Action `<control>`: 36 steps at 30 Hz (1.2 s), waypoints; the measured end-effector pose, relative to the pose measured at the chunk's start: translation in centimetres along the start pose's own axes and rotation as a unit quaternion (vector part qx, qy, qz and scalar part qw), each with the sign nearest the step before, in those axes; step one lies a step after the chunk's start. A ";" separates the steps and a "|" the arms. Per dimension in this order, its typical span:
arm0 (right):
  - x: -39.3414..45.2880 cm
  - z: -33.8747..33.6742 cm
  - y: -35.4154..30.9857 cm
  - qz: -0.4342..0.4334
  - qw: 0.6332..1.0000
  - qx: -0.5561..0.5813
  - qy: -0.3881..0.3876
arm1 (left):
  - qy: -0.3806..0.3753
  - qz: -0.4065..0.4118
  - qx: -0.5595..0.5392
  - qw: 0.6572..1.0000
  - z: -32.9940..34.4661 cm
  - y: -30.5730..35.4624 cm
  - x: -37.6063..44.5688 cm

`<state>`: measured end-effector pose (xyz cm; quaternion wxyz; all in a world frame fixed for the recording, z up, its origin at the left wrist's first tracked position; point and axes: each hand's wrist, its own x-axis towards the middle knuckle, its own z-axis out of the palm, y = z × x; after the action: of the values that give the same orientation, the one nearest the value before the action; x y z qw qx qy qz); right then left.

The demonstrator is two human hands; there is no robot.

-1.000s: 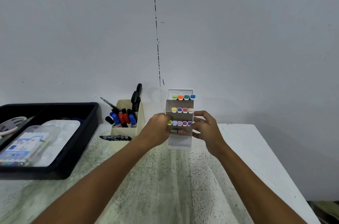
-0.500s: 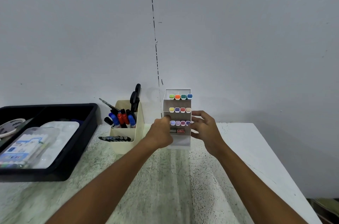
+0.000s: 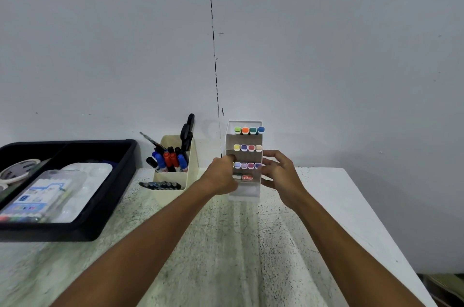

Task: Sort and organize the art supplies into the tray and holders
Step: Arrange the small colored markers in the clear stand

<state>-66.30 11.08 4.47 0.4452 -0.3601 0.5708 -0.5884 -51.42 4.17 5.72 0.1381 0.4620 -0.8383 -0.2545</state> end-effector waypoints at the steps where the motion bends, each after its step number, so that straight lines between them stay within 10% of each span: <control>1: 0.0 0.0 0.0 -0.001 1.000 0.001 -0.001 | -0.007 0.006 0.000 1.000 0.0 -0.3 -0.1; 11: 0.6 -0.7 3.1 -0.019 1.000 -0.010 0.018 | 0.167 0.060 -0.240 0.954 4.8 -5.2 -5.1; 20: 0.8 -1.1 8.3 -0.053 0.985 -0.146 -0.076 | 0.030 0.036 -0.361 0.931 7.5 -5.8 -3.5; 36: 1.1 3.2 9.3 -0.108 0.969 -0.204 -0.087 | 0.048 0.049 -0.400 0.914 5.7 -9.3 -5.6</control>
<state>-62.65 9.38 -4.54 0.3442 -0.5526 0.5960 -0.4700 -44.51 6.43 -4.15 0.3636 0.3383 -0.6802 -0.5392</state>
